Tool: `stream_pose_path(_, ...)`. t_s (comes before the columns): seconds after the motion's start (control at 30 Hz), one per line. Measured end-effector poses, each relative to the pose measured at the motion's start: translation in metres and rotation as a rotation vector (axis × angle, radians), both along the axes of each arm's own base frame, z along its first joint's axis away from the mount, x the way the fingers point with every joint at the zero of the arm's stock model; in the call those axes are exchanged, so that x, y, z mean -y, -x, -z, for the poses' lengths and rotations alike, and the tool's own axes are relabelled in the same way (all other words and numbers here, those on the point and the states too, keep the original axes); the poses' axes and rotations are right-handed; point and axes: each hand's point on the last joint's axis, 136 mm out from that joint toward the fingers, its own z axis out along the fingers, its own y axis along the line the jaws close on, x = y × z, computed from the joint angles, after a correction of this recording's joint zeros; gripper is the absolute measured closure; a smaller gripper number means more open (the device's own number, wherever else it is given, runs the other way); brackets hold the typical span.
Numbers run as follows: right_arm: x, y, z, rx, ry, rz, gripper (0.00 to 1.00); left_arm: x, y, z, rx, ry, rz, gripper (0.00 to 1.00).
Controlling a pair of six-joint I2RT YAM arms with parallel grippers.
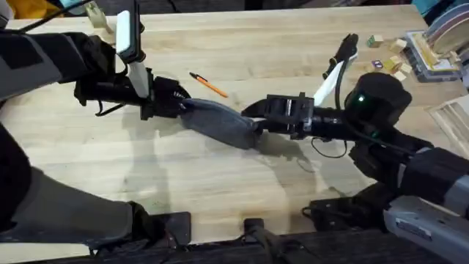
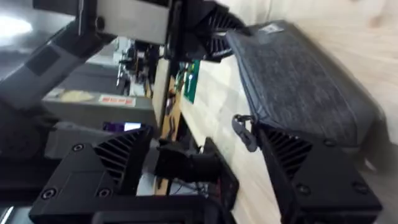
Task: Unzip the bag, pick up the pens from the table one at a time and place them inside, then zip the bag closed.
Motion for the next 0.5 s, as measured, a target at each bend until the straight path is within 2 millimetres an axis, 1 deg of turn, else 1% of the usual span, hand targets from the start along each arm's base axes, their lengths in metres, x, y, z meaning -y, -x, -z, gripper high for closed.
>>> stream_pose_path(0.2, -0.002, 0.007, -0.001, -0.003, -0.010, -0.040, 0.005, 0.000, 0.000, 0.000, -0.001, -0.001, 0.000, 0.959)
stream_pose_path(0.3, -0.004, 0.009, -0.007, 0.036, -0.020, -0.063, 0.005, 0.001, 0.001, 0.000, -0.004, -0.001, 0.003, 0.959)
stream_pose_path(0.5, -0.005, 0.014, -0.008, 0.067, -0.016, -0.094, 0.006, 0.001, 0.001, 0.000, -0.004, 0.000, 0.003, 0.959)
